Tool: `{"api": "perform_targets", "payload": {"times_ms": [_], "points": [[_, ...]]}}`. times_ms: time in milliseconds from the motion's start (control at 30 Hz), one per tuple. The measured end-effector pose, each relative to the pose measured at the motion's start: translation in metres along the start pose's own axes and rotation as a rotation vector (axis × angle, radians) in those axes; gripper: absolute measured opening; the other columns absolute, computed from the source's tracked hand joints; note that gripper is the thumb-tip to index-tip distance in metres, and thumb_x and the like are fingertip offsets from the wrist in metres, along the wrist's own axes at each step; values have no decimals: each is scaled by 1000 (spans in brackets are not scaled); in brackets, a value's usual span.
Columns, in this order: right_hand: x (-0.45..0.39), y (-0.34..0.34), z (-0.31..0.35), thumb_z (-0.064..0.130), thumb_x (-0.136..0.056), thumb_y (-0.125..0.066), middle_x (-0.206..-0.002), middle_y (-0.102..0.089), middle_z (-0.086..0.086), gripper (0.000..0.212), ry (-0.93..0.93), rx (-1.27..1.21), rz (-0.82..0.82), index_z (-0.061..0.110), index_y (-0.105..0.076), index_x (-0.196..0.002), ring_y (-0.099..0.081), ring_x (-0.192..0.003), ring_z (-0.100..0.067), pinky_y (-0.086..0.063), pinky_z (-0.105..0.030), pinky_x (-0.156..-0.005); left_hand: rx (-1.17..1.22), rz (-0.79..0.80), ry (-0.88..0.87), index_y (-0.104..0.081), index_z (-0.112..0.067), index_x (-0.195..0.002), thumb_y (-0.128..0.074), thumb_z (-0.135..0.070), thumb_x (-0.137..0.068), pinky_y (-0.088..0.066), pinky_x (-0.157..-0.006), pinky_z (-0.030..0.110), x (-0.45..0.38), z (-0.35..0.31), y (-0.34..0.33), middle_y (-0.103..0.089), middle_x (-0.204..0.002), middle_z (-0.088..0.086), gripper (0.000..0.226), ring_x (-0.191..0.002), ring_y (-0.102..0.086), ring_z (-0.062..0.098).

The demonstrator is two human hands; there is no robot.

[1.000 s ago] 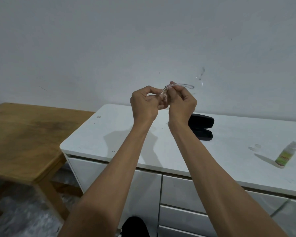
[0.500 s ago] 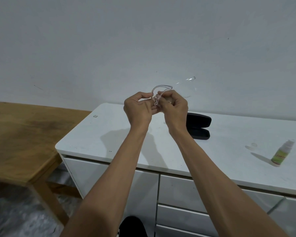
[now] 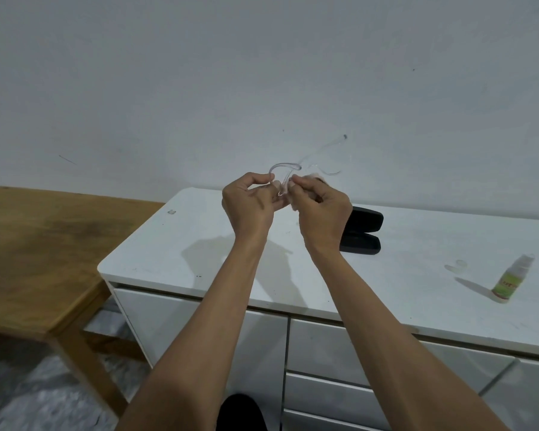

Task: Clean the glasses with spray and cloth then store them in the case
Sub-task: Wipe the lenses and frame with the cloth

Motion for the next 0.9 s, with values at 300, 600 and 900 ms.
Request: {"api": "perform_targets", "payload": {"times_ms": [300, 600, 900], "points": [[-8, -16, 4, 5, -89, -74, -93, -79, 7, 17, -130, -170, -117, 9, -82, -103, -72, -84, -10, -57, -27, -83, -46, 32, -73, -69, 2, -83, -68, 13, -85, -65, -68, 41, 4, -5, -7, -75, -72, 19, 11, -64, -77, 32], [-4, -19, 2, 6, -93, -69, -86, -71, 5, 19, -205, -208, 133, 13, -82, -105, -64, -77, -12, -54, -38, -78, -23, -15, -97, -72, 0, -82, -74, 8, -85, -65, -64, 41, -3, -5, 0, -76, -73, 20, 9, -67, -77, 32], [4, -22, -8, 21, -94, -69, -89, -72, 17, 18, -242, -49, 145, 25, -82, -106, -64, -79, 0, -51, -27, -78, -36, -48, -57, -71, 3, -84, -76, 7, -82, -65, -65, 38, -5, 3, 9, -74, -69, 18, 7, -65, -77, 29]]}}
Point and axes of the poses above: each hand's wrist, its own x-axis away from the middle knuckle, its own y-axis out of the back of the hand, z = x × y, the point moved 1 cm from there along -x, towards the middle knuckle
